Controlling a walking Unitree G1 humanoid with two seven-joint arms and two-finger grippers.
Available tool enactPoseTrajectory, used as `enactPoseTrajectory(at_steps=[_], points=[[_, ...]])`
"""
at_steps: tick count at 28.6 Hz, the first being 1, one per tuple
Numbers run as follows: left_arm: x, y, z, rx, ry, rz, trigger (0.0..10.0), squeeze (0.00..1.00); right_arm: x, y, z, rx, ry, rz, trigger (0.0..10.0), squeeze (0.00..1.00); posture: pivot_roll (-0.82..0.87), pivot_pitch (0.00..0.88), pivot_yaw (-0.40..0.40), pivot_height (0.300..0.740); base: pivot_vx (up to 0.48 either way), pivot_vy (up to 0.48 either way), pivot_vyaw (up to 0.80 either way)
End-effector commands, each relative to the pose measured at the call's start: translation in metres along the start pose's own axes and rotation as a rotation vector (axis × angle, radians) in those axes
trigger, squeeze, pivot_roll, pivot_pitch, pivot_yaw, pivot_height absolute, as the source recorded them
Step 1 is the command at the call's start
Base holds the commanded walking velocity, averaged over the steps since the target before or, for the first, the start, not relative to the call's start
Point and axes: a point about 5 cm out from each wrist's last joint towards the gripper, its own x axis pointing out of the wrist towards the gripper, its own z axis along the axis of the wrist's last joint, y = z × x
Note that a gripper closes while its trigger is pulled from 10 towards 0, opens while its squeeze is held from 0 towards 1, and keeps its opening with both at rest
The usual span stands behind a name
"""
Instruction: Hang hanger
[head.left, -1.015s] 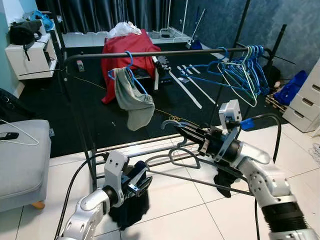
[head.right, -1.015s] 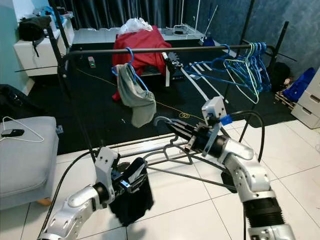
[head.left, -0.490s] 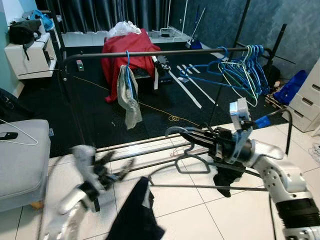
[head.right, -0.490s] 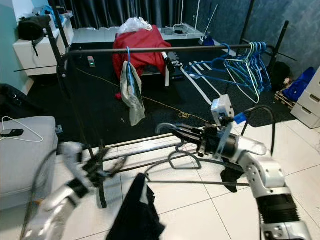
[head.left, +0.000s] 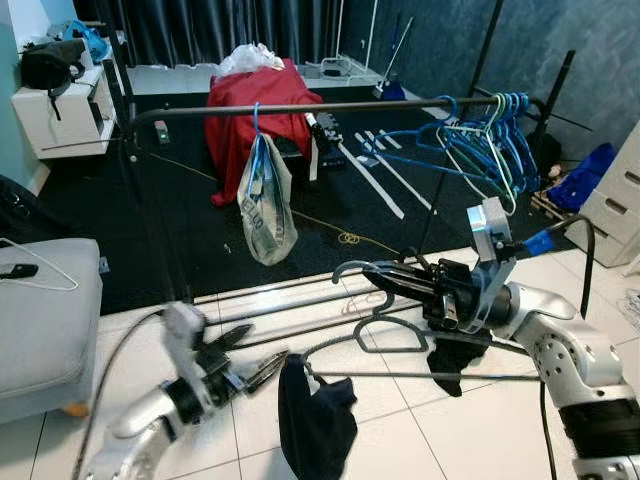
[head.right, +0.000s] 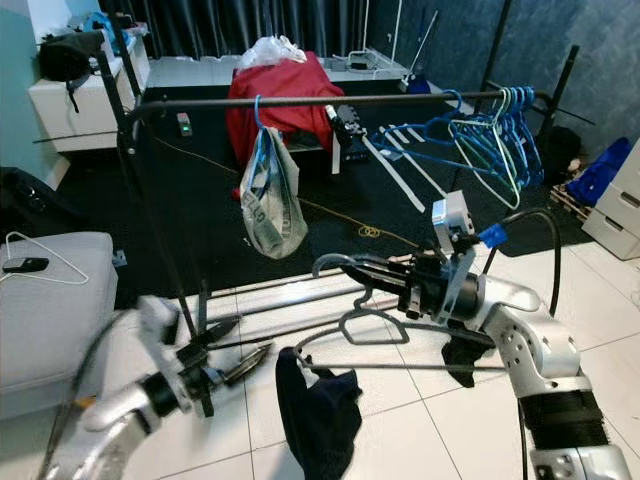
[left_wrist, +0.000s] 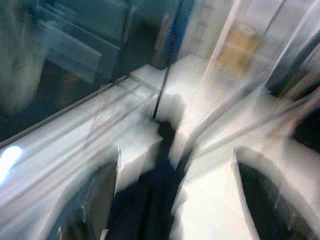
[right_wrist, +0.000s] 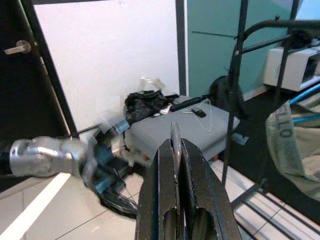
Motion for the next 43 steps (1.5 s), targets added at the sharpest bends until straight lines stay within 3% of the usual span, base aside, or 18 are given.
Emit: enactPoseTrajectory(at_steps=[1,5,10,11,12,13,18,19,20,23,27,32,35,39,43], points=[[0.012,-0.004,-0.013,0.007,0.097,0.086,10.0,0.00,0.003,0.001,0.012,-0.040,-0.031,-0.012,10.0,0.00,-0.12,0.042,-0.054,0.740,0.000,0.000,0.00],[0.024,-0.004,-0.009,-0.024,0.132,0.195,10.0,0.00,0.012,0.000,0.018,-0.073,-0.044,-0.056,10.0,0.00,-0.12,0.047,-0.052,0.740,0.000,0.000,0.00],[0.026,0.001,-0.007,-0.058,0.145,0.286,10.0,0.00,0.020,-0.003,0.021,-0.086,-0.059,-0.100,10.0,0.00,-0.12,0.056,-0.052,0.740,0.000,0.000,0.00],[0.027,0.002,-0.007,-0.083,0.144,0.300,10.0,0.70,0.024,-0.004,0.022,-0.091,-0.069,-0.117,10.0,0.00,-0.12,0.058,-0.054,0.740,0.000,0.000,0.00],[0.027,0.002,-0.007,-0.083,0.144,0.300,10.0,0.70,0.024,-0.004,0.022,-0.091,-0.069,-0.117,10.0,0.00,-0.12,0.058,-0.054,0.740,0.000,0.000,0.00],[0.027,0.002,-0.009,-0.127,0.152,0.291,10.0,1.00,0.029,-0.007,0.023,-0.098,-0.077,-0.139,10.0,0.00,-0.12,0.058,-0.059,0.740,0.000,0.000,0.00],[0.024,0.006,-0.021,-0.117,0.236,0.303,10.0,1.00,0.039,-0.016,0.027,-0.117,-0.097,-0.211,10.0,0.00,-0.12,0.062,-0.056,0.740,0.000,0.000,0.00],[0.023,0.009,-0.024,-0.110,0.256,0.338,10.0,0.76,0.041,-0.018,0.029,-0.118,-0.108,-0.231,10.0,0.00,-0.12,0.064,-0.058,0.740,0.000,0.000,0.00],[0.021,0.012,-0.027,-0.100,0.291,0.374,10.0,0.00,0.044,-0.020,0.032,-0.115,-0.124,-0.249,10.0,0.00,-0.12,0.066,-0.058,0.740,0.000,0.000,0.00],[0.018,0.014,-0.031,-0.089,0.328,0.410,10.0,0.00,0.048,-0.021,0.035,-0.109,-0.148,-0.265,10.0,0.00,-0.12,0.068,-0.061,0.740,0.000,0.000,0.00],[0.022,0.012,-0.033,-0.107,0.306,0.406,10.0,0.00,0.051,-0.020,0.038,-0.100,-0.168,-0.271,10.0,0.00,-0.11,0.068,-0.062,0.740,0.000,0.000,0.00],[0.042,0.002,-0.035,-0.138,0.227,0.382,10.0,0.00,0.055,-0.018,0.044,-0.086,-0.197,-0.268,10.0,0.00,-0.13,0.071,-0.061,0.740,0.000,0.000,0.00],[0.056,-0.005,-0.029,-0.228,0.148,0.342,10.0,0.00,0.056,-0.018,0.049,-0.087,-0.210,-0.271,10.0,0.00,-0.14,0.075,-0.059,0.740,0.000,0.000,0.00],[0.065,-0.013,-0.023,-0.282,0.078,0.281,10.0,0.00,0.056,-0.016,0.051,-0.078,-0.219,-0.265,10.0,0.00,-0.14,0.083,-0.057,0.740,0.000,0.000,0.00],[0.067,-0.012,-0.020,-0.244,0.051,0.286,10.0,0.00,0.056,-0.014,0.052,-0.068,-0.217,-0.243,10.0,0.00,-0.15,0.090,-0.055,0.740,0.000,0.000,0.00]])
